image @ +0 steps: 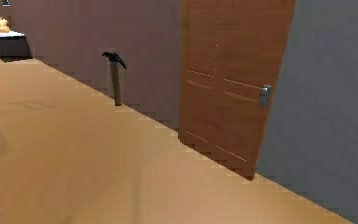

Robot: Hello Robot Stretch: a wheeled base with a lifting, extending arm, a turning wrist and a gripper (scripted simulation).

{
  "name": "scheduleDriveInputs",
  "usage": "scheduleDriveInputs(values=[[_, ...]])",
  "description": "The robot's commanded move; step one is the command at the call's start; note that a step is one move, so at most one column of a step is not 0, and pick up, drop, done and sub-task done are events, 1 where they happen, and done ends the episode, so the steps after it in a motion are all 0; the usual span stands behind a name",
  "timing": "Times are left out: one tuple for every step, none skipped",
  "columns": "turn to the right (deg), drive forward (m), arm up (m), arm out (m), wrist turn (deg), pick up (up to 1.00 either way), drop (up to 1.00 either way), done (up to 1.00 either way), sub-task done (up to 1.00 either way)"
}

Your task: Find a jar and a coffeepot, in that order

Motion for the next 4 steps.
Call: scheduleDriveInputs(values=[[45.0, 0.00, 0.00, 0.00, 0.0, 0.00, 0.00, 0.00, 0.00], [42.0, 0.00, 0.00, 0.00, 0.0, 0.00, 0.00, 0.00, 0.00], [0.0, 0.05, 0.00, 0.00, 0.0, 0.00, 0.00, 0.00, 0.00], [-45.0, 0.00, 0.00, 0.00, 0.0, 0.00, 0.00, 0.00, 0.00]])
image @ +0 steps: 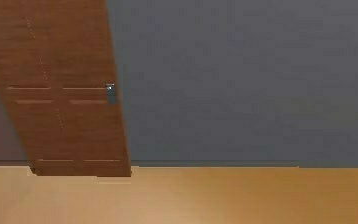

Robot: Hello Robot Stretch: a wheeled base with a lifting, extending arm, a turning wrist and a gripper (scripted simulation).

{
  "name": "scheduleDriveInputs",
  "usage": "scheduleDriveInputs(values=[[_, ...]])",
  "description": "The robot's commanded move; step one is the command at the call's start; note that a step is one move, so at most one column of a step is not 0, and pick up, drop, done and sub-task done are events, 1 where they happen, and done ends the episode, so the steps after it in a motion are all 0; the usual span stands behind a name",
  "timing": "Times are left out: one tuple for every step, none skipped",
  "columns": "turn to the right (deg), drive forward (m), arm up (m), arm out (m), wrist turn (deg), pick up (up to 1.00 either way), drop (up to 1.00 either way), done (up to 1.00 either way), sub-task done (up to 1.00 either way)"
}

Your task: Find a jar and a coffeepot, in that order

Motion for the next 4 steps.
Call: scheduleDriveInputs(values=[[-36.0, 0.00, 0.00, 0.00, 0.0, 0.00, 0.00, 0.00, 0.00], [0.0, 0.30, 0.00, 0.00, 0.0, 0.00, 0.00, 0.00, 0.00], [-45.0, 0.00, 0.00, 0.00, 0.0, 0.00, 0.00, 0.00, 0.00], [-6.0, 0.00, 0.00, 0.00, 0.0, 0.00, 0.00, 0.00, 0.00]])
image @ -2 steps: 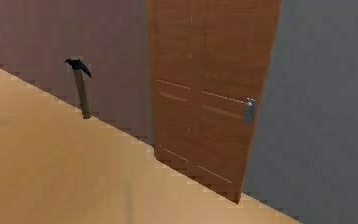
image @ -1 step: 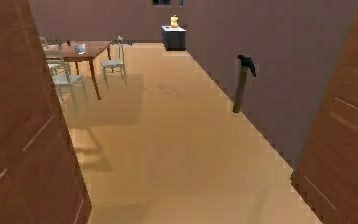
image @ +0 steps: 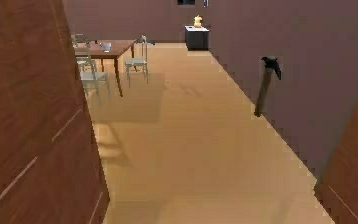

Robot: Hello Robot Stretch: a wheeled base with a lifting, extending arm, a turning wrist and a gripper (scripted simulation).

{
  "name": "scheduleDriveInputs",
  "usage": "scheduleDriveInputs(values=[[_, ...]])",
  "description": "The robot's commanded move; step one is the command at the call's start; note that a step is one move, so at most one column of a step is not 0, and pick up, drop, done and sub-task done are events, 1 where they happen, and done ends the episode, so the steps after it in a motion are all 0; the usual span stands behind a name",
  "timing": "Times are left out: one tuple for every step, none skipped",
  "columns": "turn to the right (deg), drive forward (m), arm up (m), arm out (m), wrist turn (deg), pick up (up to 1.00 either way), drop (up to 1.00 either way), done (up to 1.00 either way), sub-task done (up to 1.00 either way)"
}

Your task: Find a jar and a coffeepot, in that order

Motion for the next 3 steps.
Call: scheduleDriveInputs(values=[[0.0, 1.00, 0.00, 0.00, 0.0, 0.00, 0.00, 0.00, 0.00], [0.0, 1.00, 0.00, 0.00, 0.0, 0.00, 0.00, 0.00, 0.00], [0.0, 1.00, 0.00, 0.00, 0.0, 0.00, 0.00, 0.00, 0.00]])
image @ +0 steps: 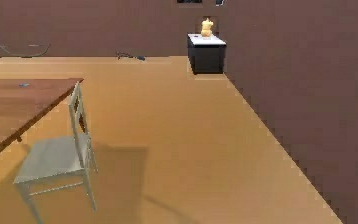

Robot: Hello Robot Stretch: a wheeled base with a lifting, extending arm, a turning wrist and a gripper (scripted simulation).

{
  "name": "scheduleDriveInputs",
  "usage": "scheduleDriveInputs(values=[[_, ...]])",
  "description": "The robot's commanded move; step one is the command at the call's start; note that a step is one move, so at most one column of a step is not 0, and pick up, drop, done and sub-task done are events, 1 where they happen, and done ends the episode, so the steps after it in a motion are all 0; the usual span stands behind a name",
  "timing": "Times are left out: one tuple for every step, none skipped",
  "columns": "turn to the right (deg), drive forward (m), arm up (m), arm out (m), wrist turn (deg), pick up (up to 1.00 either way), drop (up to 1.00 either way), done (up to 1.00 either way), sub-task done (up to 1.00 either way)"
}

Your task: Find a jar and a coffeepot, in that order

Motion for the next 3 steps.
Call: scheduleDriveInputs(values=[[0.0, 1.00, 0.00, 0.00, 0.0, 0.00, 0.00, 0.00, 0.00], [0.0, 1.00, 0.00, 0.00, 0.0, 0.00, 0.00, 0.00, 0.00], [-3.0, 0.00, 0.00, 0.00, 0.0, 0.00, 0.00, 0.00, 0.00]])
